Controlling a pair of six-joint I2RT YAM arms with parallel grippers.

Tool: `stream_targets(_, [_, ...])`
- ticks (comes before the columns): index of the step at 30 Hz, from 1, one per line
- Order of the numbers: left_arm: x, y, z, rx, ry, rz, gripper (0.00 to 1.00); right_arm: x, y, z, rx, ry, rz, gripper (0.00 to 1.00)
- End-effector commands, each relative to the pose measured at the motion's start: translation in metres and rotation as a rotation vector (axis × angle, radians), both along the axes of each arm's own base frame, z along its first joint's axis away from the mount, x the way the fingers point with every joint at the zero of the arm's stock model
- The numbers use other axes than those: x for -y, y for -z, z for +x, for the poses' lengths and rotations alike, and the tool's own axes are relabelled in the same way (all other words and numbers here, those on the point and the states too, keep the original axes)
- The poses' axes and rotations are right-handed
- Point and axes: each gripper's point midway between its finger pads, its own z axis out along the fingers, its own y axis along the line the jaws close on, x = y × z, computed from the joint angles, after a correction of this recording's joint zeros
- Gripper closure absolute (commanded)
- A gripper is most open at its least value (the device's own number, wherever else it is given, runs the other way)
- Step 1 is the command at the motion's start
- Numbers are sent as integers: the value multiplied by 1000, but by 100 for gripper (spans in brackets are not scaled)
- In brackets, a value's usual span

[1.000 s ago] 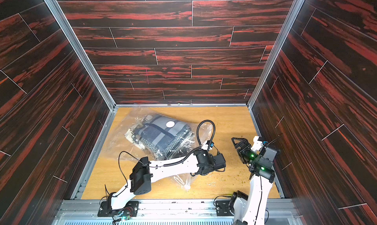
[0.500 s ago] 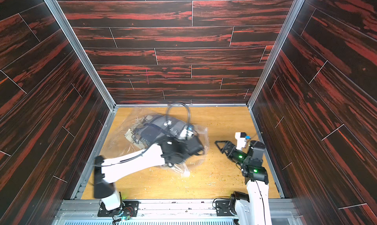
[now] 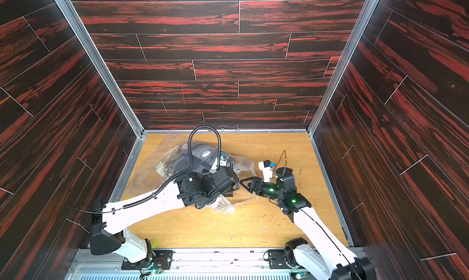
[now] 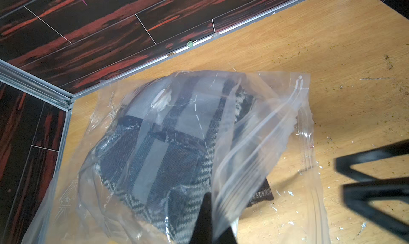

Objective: Take the scarf out of the vacuum bag
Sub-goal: Take out the scarf from the vacuum bag.

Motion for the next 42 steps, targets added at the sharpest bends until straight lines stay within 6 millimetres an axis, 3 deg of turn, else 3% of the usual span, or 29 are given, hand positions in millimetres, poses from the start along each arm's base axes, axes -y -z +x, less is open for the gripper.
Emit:
stream_targets(1, [-2,-4,6,8,-31,-11,100,-13,-21,13,78,19,45,25])
stream_targets(10, [-14,-17,16,74,-71,-76,100,-50,-16,26,79,17,87,32])
stream_targets(14, [-20,-31,25,93,-93,-78,100,-52,-11,31,82,100,110,33])
stream_targets(22, [-26,-16,56,1,-140,-92,100,-64,7,10,73,89,50,33])
stream_targets(30, [-14,-33,74,6,-114,-80,100,-82,18,1,71,27,-31,33])
stream_targets(37, [0,-28,67,-55,-28,-92,100,-100,12,6,68,-19,-57,33])
stream_targets(42, [-9,-25,52,-63,18,-120,100,-110,4,18,44,-37,-101,32])
